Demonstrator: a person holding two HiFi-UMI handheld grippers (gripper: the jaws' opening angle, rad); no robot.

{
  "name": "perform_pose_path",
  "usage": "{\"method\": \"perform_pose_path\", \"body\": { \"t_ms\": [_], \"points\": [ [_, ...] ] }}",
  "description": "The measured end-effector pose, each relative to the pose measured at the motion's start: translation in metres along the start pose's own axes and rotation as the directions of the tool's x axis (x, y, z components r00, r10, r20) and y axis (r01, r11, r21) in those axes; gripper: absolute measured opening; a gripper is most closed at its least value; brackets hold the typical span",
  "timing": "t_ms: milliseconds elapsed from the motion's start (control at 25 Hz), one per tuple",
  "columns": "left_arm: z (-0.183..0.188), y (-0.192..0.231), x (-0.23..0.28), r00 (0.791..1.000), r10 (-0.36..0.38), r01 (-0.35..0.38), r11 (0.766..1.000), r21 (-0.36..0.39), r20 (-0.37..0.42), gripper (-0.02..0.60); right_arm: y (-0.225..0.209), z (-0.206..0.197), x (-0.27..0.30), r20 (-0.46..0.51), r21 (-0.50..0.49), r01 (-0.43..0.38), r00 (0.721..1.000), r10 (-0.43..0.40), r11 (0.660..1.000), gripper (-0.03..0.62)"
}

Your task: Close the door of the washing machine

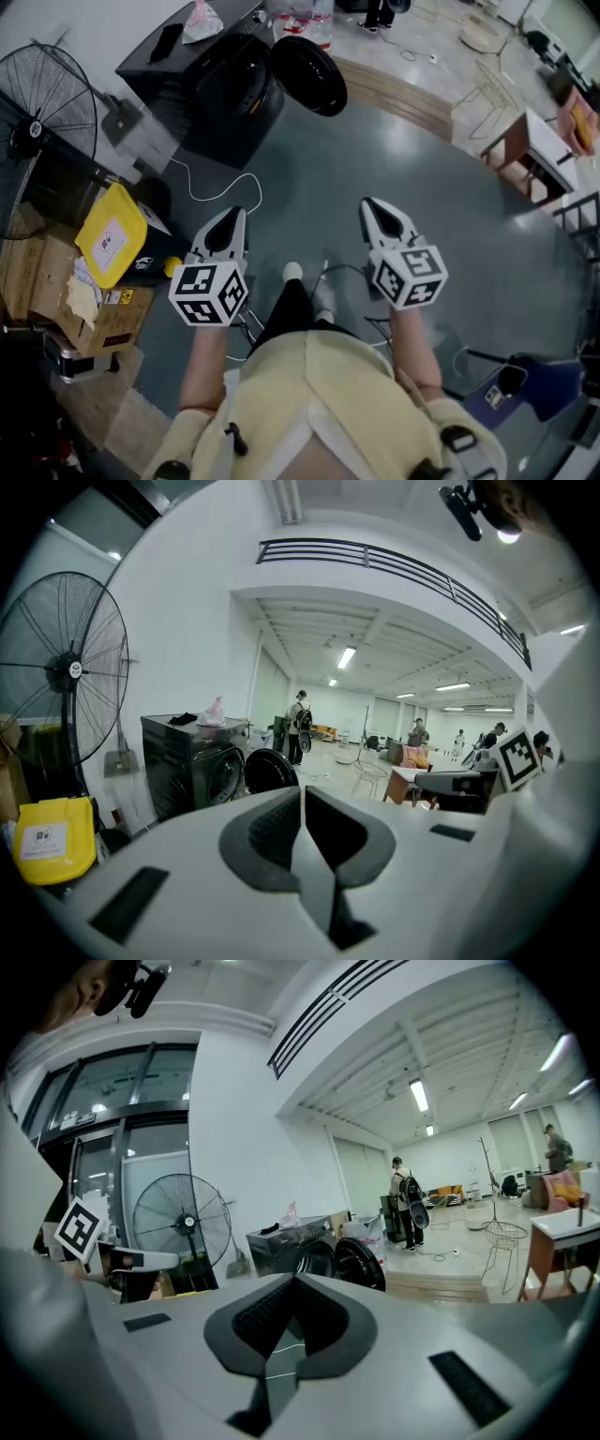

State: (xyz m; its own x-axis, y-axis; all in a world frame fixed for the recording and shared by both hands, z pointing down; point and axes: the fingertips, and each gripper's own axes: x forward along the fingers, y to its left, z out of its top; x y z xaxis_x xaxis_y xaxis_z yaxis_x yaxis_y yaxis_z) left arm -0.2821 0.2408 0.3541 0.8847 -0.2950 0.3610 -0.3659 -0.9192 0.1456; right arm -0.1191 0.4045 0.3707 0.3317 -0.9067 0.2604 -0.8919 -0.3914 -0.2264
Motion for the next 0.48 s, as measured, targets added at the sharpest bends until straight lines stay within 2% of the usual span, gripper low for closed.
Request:
{"method": "perform_pose_path", "body": {
  "t_ms": [200, 480],
  "points": [
    [0.000, 0.023, 0.036, 0.999, -0.032, 0.031, 0.998, -0.052, -0.022, 0.017, 0.004, 0.003, 0.036, -0.026, 0.001, -0.013, 1.000, 0.013, 1.000, 0.006],
    [0.023, 0.050, 0.087, 0.999, -0.050, 0.050, 0.999, -0.007, -0.008, 0.017, -0.011, 0.015, 0.096, -0.053, -0.021, -0.001, 0.999, 0.000, 1.000, 0.006]
  ]
}}
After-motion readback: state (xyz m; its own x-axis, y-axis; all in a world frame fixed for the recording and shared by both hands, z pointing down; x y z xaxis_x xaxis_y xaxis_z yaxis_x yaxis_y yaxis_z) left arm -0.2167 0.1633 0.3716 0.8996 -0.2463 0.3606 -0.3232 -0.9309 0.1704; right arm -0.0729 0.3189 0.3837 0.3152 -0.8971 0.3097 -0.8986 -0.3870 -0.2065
